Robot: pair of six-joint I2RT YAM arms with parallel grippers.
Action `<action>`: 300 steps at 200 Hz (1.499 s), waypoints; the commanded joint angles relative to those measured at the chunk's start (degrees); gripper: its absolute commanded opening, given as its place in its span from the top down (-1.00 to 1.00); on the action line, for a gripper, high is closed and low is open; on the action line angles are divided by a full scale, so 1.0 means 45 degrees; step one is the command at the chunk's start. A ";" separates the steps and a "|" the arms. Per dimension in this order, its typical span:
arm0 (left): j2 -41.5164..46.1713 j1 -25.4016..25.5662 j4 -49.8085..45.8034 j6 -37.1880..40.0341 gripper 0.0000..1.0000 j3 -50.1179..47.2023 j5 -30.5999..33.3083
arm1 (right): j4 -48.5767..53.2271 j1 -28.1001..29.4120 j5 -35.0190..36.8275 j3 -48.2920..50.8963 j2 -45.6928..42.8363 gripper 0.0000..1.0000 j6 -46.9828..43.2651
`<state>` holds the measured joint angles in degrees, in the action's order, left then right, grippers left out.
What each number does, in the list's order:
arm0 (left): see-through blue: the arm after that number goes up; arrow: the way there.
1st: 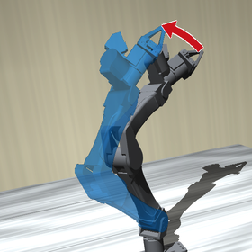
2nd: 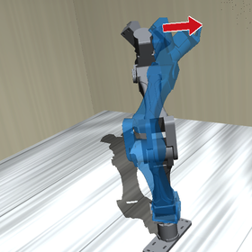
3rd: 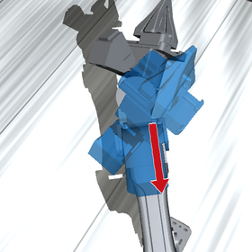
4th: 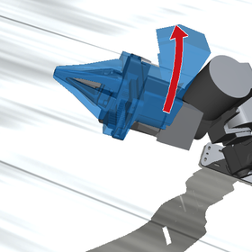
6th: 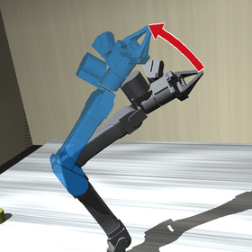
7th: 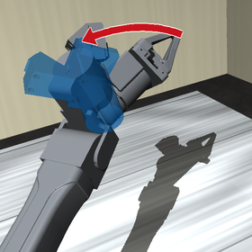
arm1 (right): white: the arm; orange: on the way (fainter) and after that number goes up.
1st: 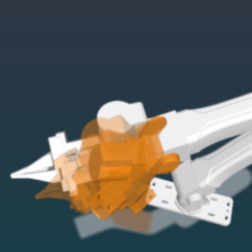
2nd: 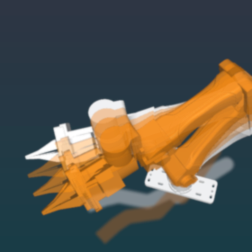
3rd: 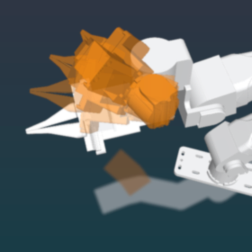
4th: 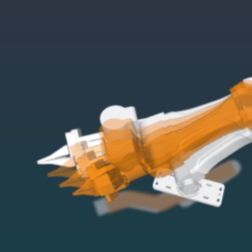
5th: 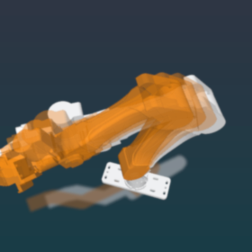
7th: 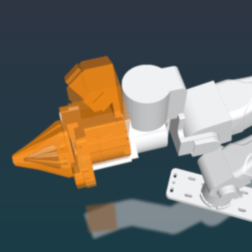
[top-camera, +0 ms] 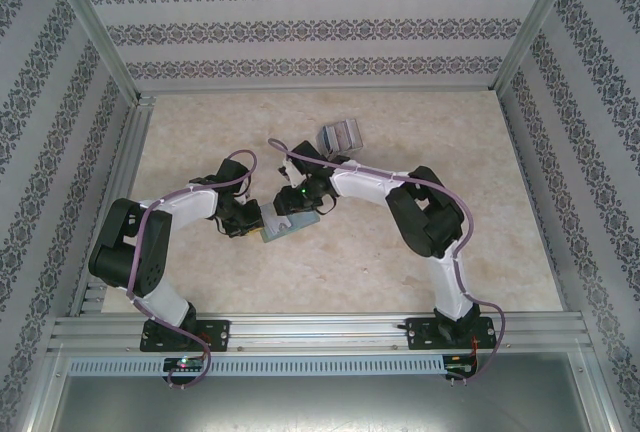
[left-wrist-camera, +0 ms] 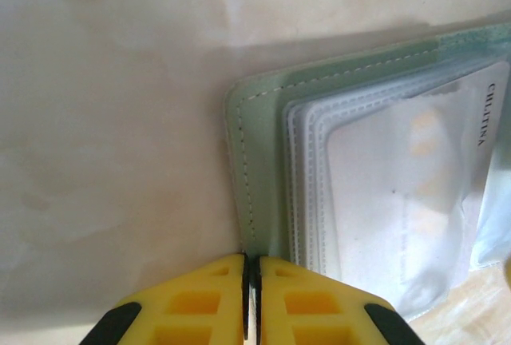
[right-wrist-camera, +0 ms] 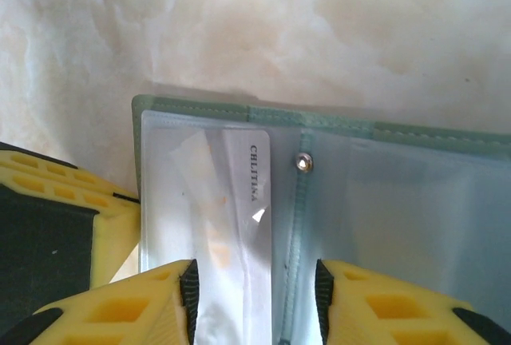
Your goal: Put the credit cards into the card holder
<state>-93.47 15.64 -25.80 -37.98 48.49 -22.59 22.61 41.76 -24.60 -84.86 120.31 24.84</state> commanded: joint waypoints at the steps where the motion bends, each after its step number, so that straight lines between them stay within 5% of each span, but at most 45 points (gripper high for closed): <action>1: -0.0010 0.0061 0.0277 0.0038 0.76 -0.0163 0.0100 | 0.0643 -0.0095 0.0569 0.0124 -0.0813 0.09 -0.0388; 82: 0.0407 0.0048 0.0247 0.0080 0.76 -0.0225 0.0156 | 0.0947 -0.0341 0.1337 0.0929 -0.2494 0.06 -0.0652; 132: 0.0653 0.0065 0.0089 0.0197 0.76 -0.0250 0.0285 | 0.0854 -0.1801 0.1760 0.2222 -0.3992 0.05 -0.1423; 169: 0.0615 0.0050 0.0164 0.0159 0.76 -0.0356 0.0292 | 0.0893 -0.2657 0.1033 0.2143 -0.3127 0.08 -0.1954; 229: 0.0522 0.0059 0.0094 0.0236 0.76 -0.0325 0.0398 | 0.1269 -0.2339 -0.0743 0.0821 -0.0897 0.08 -0.2488; 300: 0.0507 0.0058 0.0106 0.0217 0.76 -0.0332 0.0428 | 0.1533 -0.2019 -0.0571 0.0088 0.0095 0.27 -0.2565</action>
<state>-91.81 15.68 -25.41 -37.93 47.37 -21.98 27.88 32.16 -26.28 -83.00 119.26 14.50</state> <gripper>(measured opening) 0.120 0.386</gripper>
